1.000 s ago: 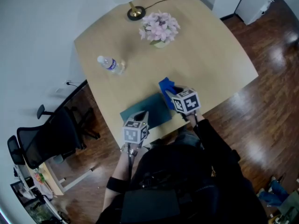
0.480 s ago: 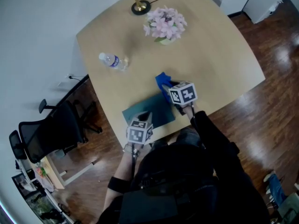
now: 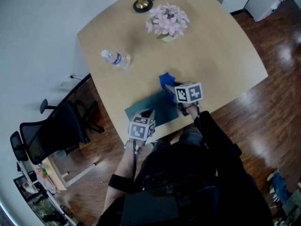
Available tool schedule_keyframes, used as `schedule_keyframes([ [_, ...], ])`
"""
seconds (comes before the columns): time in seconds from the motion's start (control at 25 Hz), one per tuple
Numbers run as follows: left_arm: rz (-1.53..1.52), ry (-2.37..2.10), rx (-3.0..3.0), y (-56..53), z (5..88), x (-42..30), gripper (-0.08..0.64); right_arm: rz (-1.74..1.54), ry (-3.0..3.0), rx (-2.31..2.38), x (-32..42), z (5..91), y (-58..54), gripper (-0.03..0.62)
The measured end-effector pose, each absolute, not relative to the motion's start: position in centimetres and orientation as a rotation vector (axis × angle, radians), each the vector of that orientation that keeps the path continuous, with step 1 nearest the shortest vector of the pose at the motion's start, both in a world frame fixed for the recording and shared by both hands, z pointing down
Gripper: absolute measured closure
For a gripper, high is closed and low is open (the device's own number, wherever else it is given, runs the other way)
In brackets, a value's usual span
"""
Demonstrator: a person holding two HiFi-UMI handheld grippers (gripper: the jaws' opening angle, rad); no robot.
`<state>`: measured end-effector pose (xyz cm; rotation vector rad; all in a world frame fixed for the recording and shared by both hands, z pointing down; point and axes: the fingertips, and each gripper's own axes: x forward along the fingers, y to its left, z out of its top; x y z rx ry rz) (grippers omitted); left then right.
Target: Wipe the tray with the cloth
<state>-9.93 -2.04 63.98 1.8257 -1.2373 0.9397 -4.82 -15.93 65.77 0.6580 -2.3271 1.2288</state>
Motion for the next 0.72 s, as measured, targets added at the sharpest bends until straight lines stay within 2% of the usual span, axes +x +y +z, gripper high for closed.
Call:
schedule_keyframes([
  [0.72, 0.954, -1.203, 1.859, -2.0, 64.0, -10.1, 0.560, 1.284, -2.203, 0.594, 3.5, 67.3, -2.8, 0.489],
])
